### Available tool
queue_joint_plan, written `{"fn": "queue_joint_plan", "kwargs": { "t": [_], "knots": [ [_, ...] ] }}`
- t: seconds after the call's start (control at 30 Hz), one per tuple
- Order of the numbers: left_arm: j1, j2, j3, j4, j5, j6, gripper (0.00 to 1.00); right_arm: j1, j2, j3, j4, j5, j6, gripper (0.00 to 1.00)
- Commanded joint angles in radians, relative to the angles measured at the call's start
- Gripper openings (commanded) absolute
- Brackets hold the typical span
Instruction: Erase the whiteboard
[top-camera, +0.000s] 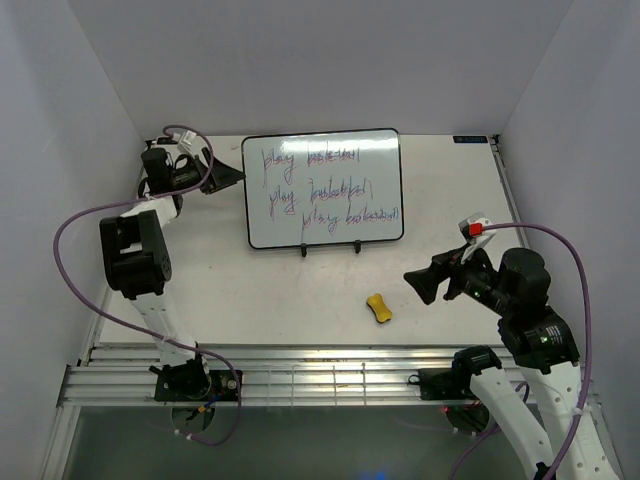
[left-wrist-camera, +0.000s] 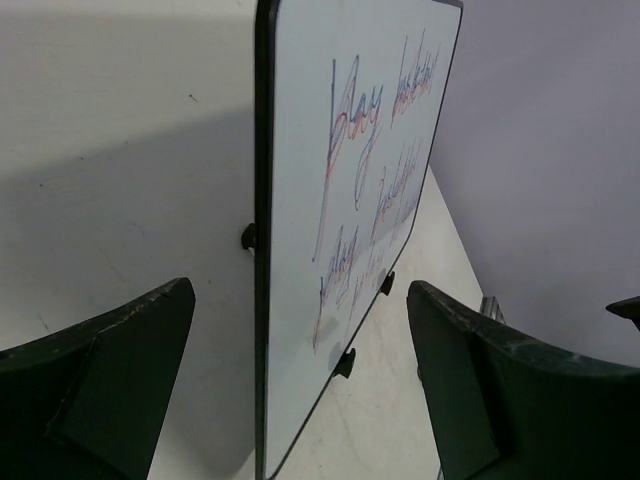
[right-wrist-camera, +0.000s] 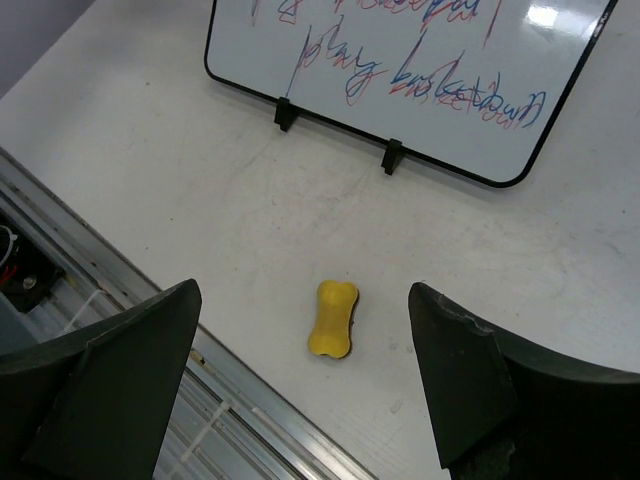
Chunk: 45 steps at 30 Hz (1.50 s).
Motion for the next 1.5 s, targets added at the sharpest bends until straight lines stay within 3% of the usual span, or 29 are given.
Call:
{"fn": "queue_joint_plan", "kwargs": {
  "t": [0.0,0.33,0.5,0.53,0.57,0.93,1.4,1.47],
  "knots": [
    [-0.01,0.079,0.098,0.123,0.159,-0.065,0.98,0.009,-0.002,0.007,0.05,-0.091,-0.018,0.9],
    [-0.096,0.191,0.125,0.2,0.256,-0.017,0.84,0.014,0.019,0.03,0.02,-0.103,-0.029,0.93],
    [-0.096,0.236,0.134,0.225,0.269,-0.043,0.67,0.014,0.018,0.037,0.003,-0.106,-0.027,0.94],
    [-0.096,0.237,0.134,0.231,0.267,-0.041,0.56,0.014,0.019,0.037,0.003,-0.106,-0.026,0.95],
    [-0.096,0.237,0.132,0.232,0.266,-0.037,0.54,0.014,0.018,0.037,0.001,-0.106,-0.026,0.95],
    [-0.099,0.259,0.102,0.274,0.293,-0.052,0.42,0.014,0.019,0.031,-0.005,-0.11,-0.027,0.96],
    [-0.116,0.283,0.097,0.291,0.292,-0.072,0.41,0.015,0.01,0.033,-0.011,-0.106,-0.029,0.96],
    [-0.116,0.288,0.099,0.294,0.292,-0.076,0.38,0.014,0.015,0.033,-0.011,-0.106,-0.029,0.96]
  ]
}}
